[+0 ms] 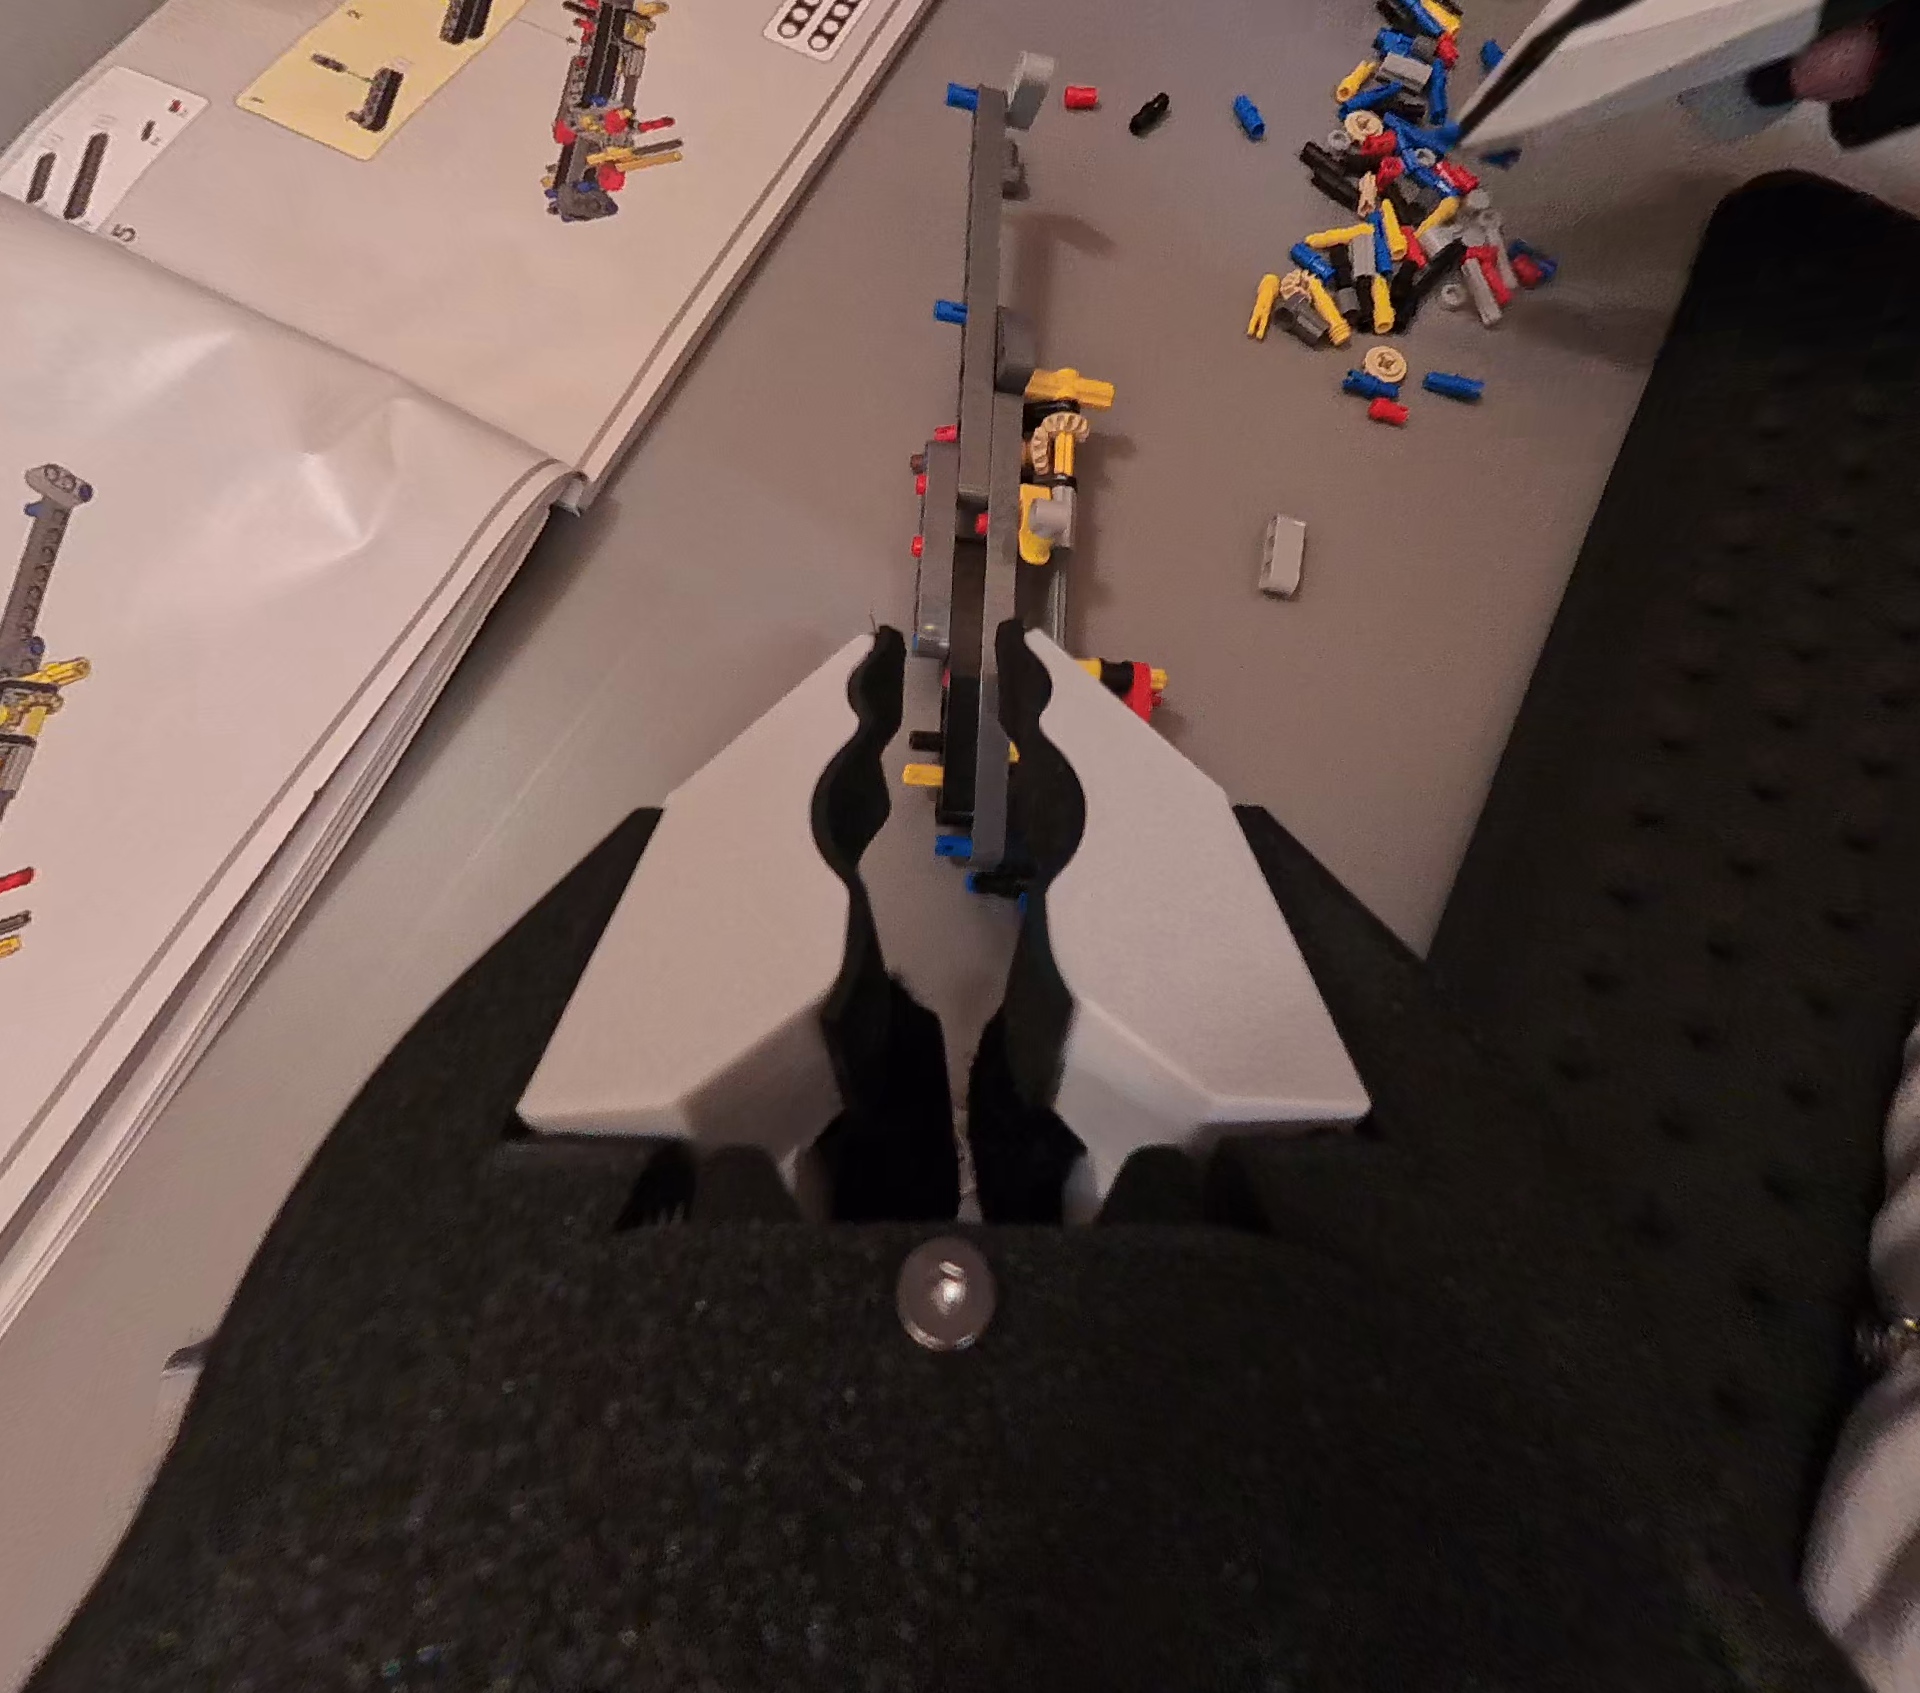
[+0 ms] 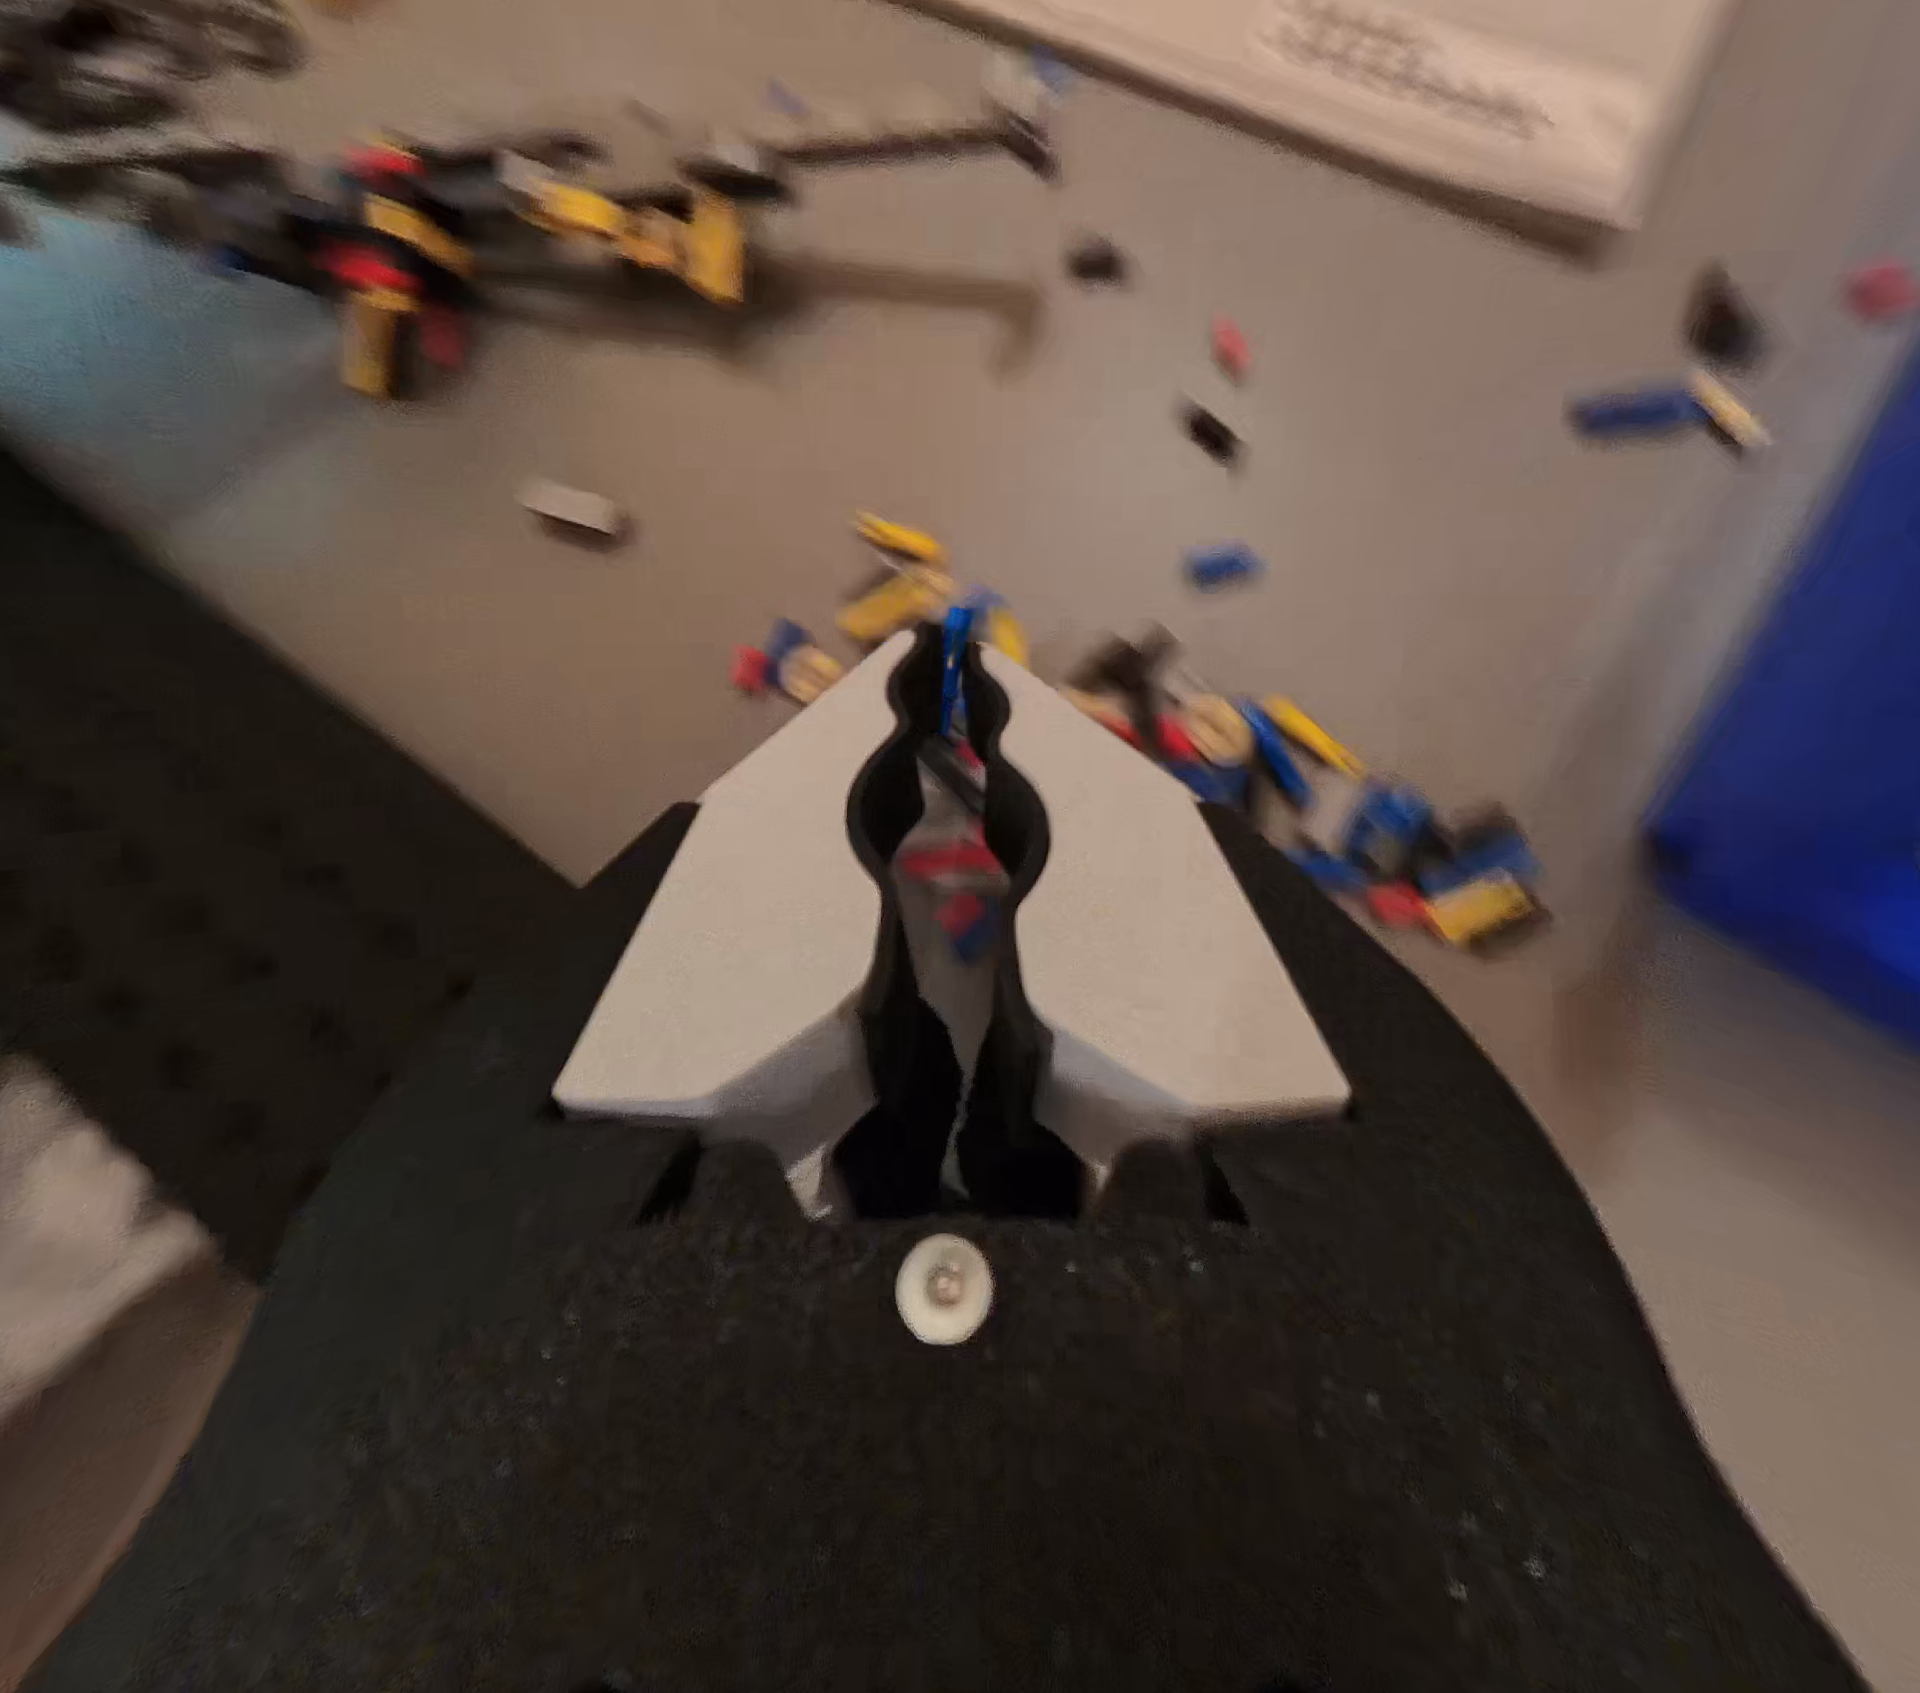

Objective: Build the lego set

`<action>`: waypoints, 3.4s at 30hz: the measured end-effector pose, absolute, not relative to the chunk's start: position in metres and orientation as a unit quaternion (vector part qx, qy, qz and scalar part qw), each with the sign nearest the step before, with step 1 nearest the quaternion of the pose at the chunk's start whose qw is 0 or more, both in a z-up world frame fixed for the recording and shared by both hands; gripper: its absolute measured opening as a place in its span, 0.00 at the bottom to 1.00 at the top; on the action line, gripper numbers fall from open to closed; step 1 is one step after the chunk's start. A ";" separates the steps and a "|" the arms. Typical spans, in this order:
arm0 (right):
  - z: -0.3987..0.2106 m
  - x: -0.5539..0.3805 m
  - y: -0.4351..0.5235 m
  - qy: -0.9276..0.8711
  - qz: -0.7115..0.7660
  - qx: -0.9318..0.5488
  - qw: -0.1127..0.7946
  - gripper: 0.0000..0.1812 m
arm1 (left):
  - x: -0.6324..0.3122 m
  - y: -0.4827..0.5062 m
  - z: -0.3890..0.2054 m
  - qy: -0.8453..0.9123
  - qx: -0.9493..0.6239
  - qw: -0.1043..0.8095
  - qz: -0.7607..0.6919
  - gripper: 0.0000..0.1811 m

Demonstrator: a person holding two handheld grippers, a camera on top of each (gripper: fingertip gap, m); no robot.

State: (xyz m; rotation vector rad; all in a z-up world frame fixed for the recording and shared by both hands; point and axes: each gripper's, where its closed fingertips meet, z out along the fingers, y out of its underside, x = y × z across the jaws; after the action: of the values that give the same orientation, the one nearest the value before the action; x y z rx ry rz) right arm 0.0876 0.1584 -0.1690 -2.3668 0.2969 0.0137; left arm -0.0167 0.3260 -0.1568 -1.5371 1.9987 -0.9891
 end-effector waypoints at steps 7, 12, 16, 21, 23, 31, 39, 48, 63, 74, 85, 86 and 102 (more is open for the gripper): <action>-0.196 0.027 0.235 -0.005 0.048 -0.936 0.348 0.01 | -0.037 0.333 -0.174 0.727 -0.575 0.179 -0.329 0.11; -0.204 0.016 0.255 -0.031 0.082 -0.935 0.345 0.01 | -0.064 0.331 -0.182 0.735 -0.567 0.152 -0.339 0.21; -0.210 0.014 0.259 -0.049 0.082 -0.937 0.337 0.02 | -0.074 0.320 -0.188 0.755 -0.533 0.145 -0.354 0.29; -0.191 0.035 0.261 -0.011 0.097 -0.922 0.375 0.13 | -0.069 0.320 -0.208 0.777 -0.522 0.165 -0.311 0.27; -0.184 0.057 0.260 0.023 0.077 -0.918 0.388 0.16 | -0.065 0.319 -0.211 0.779 -0.521 0.173 -0.304 0.25; -0.206 0.046 0.273 -0.002 0.069 -0.931 0.360 0.11 | -0.063 0.318 -0.211 0.782 -0.512 0.175 -0.310 0.19; -0.201 0.032 0.303 -0.007 0.088 -0.924 0.371 0.09 | -0.076 0.339 -0.212 0.775 -0.530 0.193 -0.285 0.18; -0.197 0.031 0.308 -0.002 0.089 -0.925 0.369 0.11 | -0.091 0.365 -0.182 0.698 -0.582 0.213 -0.360 0.21; -0.142 0.042 0.298 0.064 0.024 -0.824 0.562 0.10 | -0.182 0.444 -0.176 0.665 -0.657 0.219 -0.279 0.15; -0.154 0.032 0.305 0.039 0.044 -0.836 0.546 0.10 | -0.228 0.476 -0.183 0.614 -0.721 0.225 -0.228 0.14; -0.156 0.032 0.303 0.044 0.050 -0.837 0.543 0.09 | -0.247 0.496 -0.198 0.630 -0.731 0.222 -0.141 0.14; -0.156 0.032 0.303 0.044 0.051 -0.837 0.543 0.09 | -0.246 0.496 -0.197 0.633 -0.728 0.223 -0.140 0.14; -0.161 0.030 0.303 0.042 0.057 -0.843 0.533 0.09 | -0.221 0.477 -0.212 0.633 -0.738 0.176 -0.150 0.04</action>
State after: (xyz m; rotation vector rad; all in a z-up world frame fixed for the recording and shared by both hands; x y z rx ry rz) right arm 0.0301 0.3032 -0.1614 -2.0113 0.1003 0.1355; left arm -0.2209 0.4773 -0.2120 -2.0917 1.7944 -0.4254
